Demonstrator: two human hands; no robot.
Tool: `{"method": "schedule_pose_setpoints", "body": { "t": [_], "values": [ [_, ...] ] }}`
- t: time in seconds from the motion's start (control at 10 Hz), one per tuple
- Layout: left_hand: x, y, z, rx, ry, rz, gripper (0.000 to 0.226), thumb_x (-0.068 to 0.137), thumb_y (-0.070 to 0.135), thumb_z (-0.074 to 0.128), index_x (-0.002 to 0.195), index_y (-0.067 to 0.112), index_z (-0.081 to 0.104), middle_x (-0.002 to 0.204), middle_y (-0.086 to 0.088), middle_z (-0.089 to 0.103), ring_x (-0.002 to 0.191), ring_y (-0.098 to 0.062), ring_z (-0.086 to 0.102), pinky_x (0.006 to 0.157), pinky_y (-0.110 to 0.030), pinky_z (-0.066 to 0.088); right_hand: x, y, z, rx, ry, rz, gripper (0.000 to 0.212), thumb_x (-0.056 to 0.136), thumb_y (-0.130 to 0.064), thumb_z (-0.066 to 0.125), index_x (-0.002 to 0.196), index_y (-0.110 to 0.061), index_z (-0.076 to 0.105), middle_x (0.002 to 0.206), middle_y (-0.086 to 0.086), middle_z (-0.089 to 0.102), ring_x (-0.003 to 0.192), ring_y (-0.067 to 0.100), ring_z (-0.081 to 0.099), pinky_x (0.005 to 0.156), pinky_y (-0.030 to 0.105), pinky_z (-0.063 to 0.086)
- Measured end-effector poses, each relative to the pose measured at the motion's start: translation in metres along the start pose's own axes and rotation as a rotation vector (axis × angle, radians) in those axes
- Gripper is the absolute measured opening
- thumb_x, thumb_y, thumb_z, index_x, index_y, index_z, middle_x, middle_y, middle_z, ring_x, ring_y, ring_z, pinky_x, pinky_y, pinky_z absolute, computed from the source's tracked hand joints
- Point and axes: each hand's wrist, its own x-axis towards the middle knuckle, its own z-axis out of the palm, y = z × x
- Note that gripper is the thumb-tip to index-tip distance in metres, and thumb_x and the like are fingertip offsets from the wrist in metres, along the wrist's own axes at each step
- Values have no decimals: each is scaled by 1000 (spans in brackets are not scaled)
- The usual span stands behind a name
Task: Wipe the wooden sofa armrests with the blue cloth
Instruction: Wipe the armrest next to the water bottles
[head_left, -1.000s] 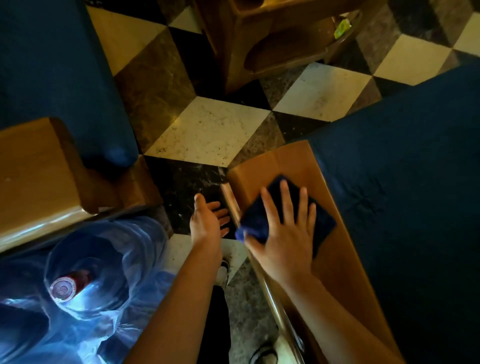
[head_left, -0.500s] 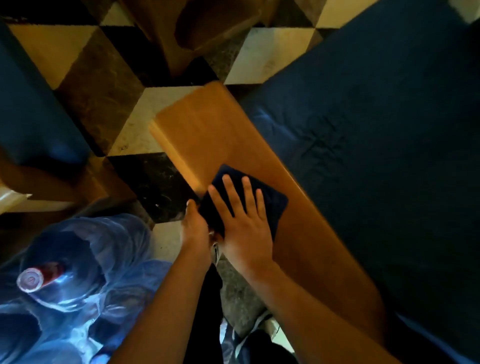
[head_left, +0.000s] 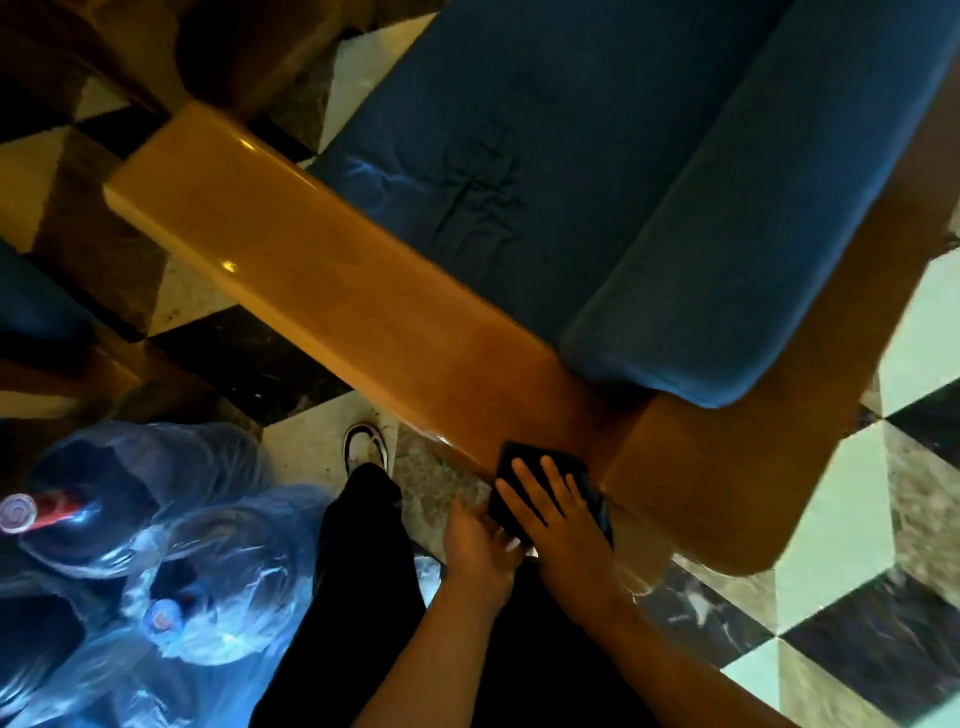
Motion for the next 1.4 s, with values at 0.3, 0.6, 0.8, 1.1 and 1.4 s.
{"method": "schedule_pose_setpoints", "body": {
  "t": [0.3,0.6,0.8,1.1,1.4],
  "values": [
    [-77,8,-18,237,-179,163,22,94,31,68,113,20,74,92,-2,83,98,-25,73,79,-40,57,-2,-56,-70,867,-205,415,65,100,-6,55,158,-23,33,162,-4,36,150,15,35,121,26,26],
    [-136,169,-112,-79,-98,521,78,63,30,94,117,-16,62,108,-42,66,114,-47,62,114,-52,41,182,-171,-147,670,112,365,29,103,-18,60,129,-9,64,143,22,59,121,22,62,84,15,50],
    [-121,261,-184,-118,-102,608,28,99,7,64,125,-3,64,126,-27,68,110,-29,67,101,-41,55,274,-265,-149,868,-802,112,23,90,-17,77,111,-11,70,125,16,70,100,21,73,95,30,52],
    [-120,321,-249,-501,104,574,36,82,-19,63,118,-12,62,97,-35,67,91,-39,62,80,-46,48,359,-383,-150,524,-752,94,22,91,-19,76,107,-20,61,112,9,65,110,27,61,105,45,47],
    [-115,446,-293,-734,446,606,17,80,-6,75,89,9,74,97,-24,78,94,-41,75,85,-53,60,488,-500,-112,430,-730,-432,28,96,-34,68,120,-24,59,118,0,66,104,18,63,89,40,51]
  ]
}}
